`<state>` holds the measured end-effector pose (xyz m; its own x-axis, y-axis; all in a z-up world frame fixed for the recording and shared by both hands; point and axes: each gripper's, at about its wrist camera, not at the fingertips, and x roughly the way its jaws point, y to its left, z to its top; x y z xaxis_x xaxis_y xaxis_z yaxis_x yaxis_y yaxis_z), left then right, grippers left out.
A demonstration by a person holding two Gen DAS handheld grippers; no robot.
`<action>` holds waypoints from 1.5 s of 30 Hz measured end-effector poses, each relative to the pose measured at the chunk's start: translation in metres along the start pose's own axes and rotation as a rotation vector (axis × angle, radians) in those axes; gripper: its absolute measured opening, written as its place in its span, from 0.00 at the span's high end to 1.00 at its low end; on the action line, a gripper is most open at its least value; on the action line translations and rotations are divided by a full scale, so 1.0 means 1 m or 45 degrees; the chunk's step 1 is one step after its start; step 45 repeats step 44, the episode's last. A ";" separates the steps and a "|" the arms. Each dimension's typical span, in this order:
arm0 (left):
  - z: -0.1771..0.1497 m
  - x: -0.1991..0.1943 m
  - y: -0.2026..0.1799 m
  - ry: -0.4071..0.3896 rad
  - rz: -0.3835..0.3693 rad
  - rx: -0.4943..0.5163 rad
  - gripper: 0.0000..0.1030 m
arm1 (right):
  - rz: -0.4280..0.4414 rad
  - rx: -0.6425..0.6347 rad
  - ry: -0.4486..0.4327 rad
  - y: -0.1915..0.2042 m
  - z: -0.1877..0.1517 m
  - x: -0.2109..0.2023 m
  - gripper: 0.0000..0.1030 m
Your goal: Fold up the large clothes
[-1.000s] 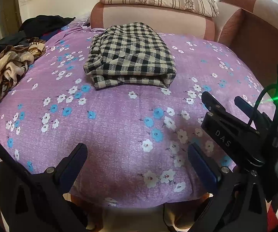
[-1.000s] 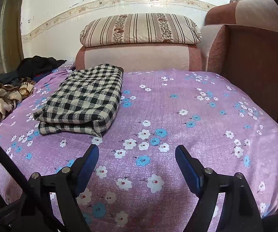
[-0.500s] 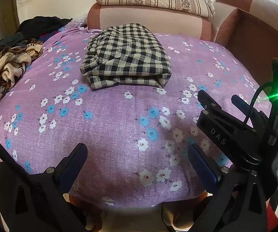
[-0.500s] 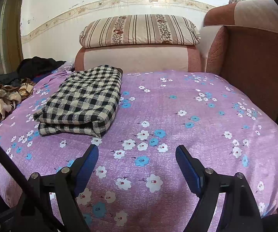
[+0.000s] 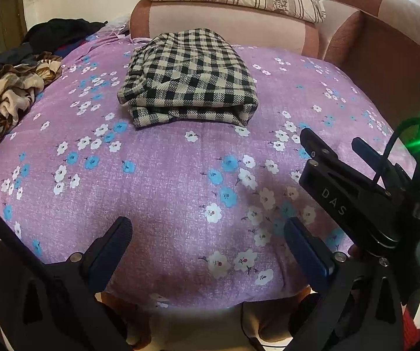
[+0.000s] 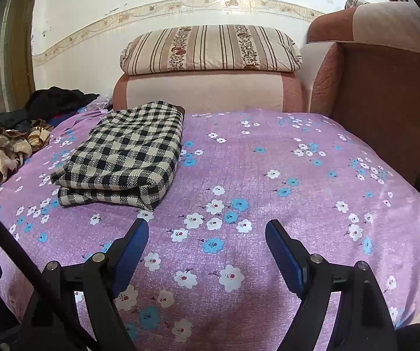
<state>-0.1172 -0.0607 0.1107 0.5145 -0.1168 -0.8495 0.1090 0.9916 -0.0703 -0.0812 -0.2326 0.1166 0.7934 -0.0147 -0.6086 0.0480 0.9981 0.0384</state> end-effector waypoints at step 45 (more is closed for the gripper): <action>0.013 0.014 0.023 -0.006 0.005 -0.080 0.00 | -0.019 -0.031 -0.016 0.003 -0.001 -0.002 0.14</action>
